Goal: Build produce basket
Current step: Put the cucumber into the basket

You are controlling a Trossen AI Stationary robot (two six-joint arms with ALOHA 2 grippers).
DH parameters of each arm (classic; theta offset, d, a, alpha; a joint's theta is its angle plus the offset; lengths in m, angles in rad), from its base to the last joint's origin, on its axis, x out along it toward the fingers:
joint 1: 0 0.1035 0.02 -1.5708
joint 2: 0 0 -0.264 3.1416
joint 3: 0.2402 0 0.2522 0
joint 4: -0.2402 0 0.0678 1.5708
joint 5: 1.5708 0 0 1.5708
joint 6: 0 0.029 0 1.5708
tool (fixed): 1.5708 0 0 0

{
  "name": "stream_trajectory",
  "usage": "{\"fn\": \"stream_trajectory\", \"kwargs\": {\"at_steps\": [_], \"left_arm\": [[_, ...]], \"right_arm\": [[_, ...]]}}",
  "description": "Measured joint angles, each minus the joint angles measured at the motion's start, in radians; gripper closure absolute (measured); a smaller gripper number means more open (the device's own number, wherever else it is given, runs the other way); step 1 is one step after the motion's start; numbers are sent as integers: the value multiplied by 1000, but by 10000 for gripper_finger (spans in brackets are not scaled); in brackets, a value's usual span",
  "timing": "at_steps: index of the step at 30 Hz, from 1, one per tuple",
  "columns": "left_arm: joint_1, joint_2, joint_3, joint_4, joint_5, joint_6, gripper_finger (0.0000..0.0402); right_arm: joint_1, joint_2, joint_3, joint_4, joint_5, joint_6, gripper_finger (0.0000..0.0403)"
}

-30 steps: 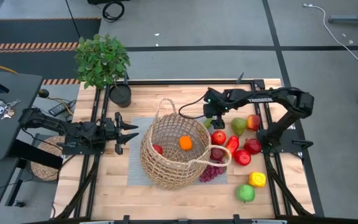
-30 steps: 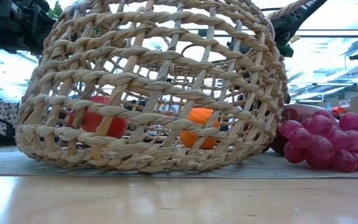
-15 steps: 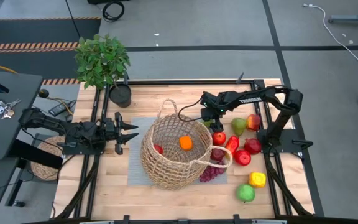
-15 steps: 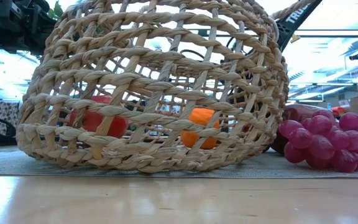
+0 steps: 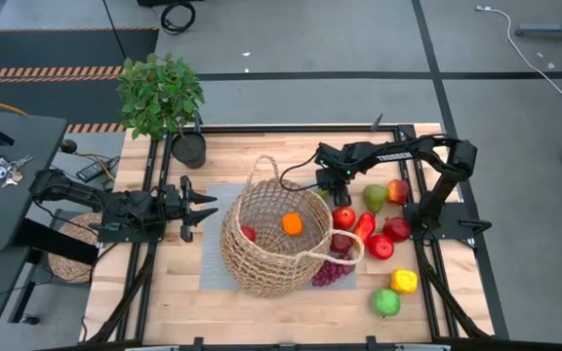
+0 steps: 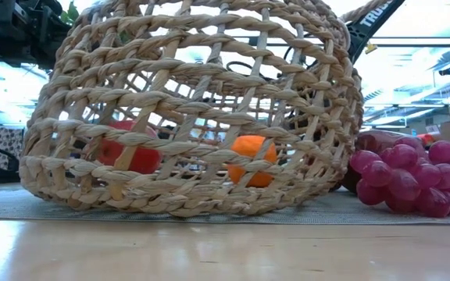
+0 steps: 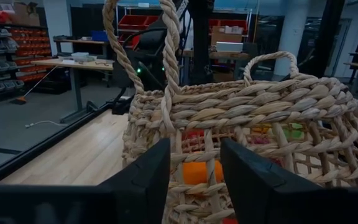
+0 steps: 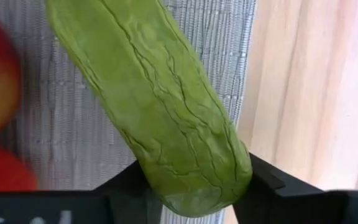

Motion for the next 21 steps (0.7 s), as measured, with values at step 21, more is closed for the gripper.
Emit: {"fn": "stream_trajectory", "kwargs": {"at_steps": [21], "left_arm": [[0, 0, 0, 1, 0, 0, 254]], "right_arm": [[0, -297, 152, -142, 141, 136, 264]]}}
